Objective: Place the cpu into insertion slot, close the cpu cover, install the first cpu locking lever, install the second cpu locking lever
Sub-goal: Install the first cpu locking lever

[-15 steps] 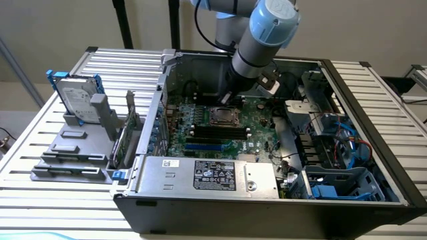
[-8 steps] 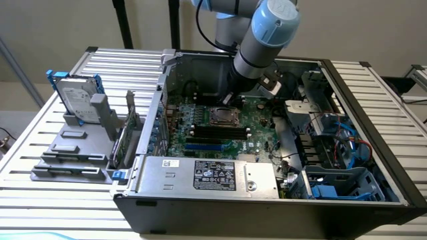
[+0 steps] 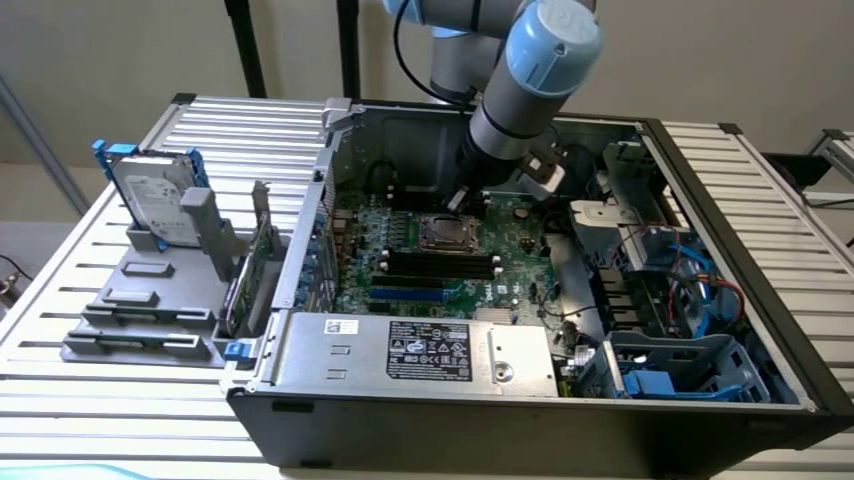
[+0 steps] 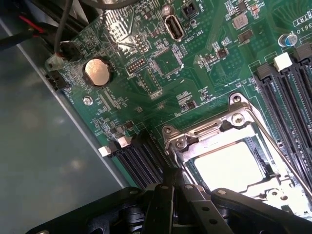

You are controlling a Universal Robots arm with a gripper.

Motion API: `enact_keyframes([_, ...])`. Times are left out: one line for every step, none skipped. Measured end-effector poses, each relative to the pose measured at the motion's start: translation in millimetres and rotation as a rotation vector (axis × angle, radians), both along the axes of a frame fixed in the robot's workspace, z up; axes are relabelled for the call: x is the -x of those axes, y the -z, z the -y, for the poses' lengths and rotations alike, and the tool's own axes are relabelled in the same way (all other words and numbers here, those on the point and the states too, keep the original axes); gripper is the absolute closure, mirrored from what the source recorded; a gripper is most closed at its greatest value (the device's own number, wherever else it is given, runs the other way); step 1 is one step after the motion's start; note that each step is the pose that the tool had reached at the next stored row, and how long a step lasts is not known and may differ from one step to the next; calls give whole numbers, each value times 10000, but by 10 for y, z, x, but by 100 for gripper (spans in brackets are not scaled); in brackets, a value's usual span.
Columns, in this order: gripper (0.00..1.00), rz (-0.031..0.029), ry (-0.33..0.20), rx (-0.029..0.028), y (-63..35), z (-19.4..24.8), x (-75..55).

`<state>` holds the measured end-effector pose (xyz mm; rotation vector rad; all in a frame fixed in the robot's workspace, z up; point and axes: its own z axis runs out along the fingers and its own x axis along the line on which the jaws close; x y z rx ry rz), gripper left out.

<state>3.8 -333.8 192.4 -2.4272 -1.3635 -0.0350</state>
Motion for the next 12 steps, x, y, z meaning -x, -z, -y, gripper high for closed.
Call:
enact_keyframes([89,-1,0,-10,1,4,-4])
enact_keyframes([89,-4,0,-27,2,9,-6])
enact_keyframes([89,-7,0,-44,2,14,-9])
enact_keyframes([89,-11,0,-62,2,20,-12])
enact_keyframes([89,-13,0,-75,1,27,-14])
enact_keyframes([89,-17,-1,-102,2,31,-17])
enact_keyframes([89,-19,0,-127,3,35,-19])
enact_keyframes([89,-20,0,-153,4,39,-21])
enact_keyframes([89,-22,-1,-184,4,43,-23])
enact_keyframes([89,-24,-1,-221,5,48,-24])
enact_keyframes([89,-25,-1,-263,6,55,-26])
enact_keyframes([89,-27,-2,-303,7,63,-27])
